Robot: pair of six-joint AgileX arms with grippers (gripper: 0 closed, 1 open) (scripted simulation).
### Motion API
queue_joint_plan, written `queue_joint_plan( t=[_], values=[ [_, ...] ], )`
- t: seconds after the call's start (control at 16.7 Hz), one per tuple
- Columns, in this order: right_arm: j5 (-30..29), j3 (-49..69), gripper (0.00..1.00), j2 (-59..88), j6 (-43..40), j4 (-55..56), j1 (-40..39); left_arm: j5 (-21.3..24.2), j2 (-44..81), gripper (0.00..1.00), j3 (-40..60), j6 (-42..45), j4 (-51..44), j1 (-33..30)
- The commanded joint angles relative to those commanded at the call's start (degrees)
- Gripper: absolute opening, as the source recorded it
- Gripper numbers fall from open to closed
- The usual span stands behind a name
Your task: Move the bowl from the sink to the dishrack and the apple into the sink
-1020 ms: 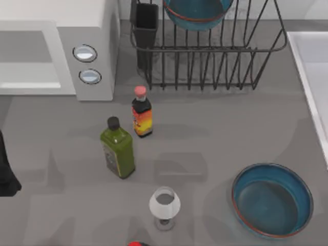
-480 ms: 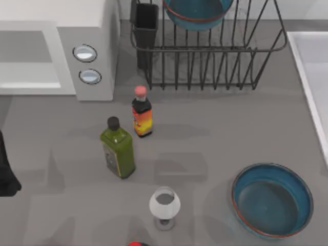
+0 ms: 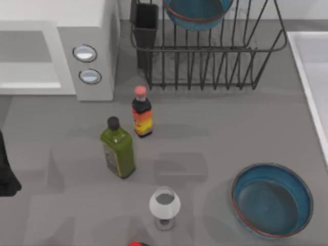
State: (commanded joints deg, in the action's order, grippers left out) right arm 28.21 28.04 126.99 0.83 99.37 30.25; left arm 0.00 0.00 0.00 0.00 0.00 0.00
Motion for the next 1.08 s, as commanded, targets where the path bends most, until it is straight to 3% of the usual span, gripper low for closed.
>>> queue_joint_plan(
  t=[0.78, 1.08],
  values=[
    [0.0, 0.0, 0.98, 0.0, 0.0, 0.0, 0.0, 0.0, 0.0, 1.0, 0.0, 0.0, 0.0, 0.0],
    [0.0, 0.0, 1.0, 0.0, 0.0, 0.0, 0.0, 0.0, 0.0, 1.0, 0.0, 0.0, 0.0, 0.0]
  ],
)
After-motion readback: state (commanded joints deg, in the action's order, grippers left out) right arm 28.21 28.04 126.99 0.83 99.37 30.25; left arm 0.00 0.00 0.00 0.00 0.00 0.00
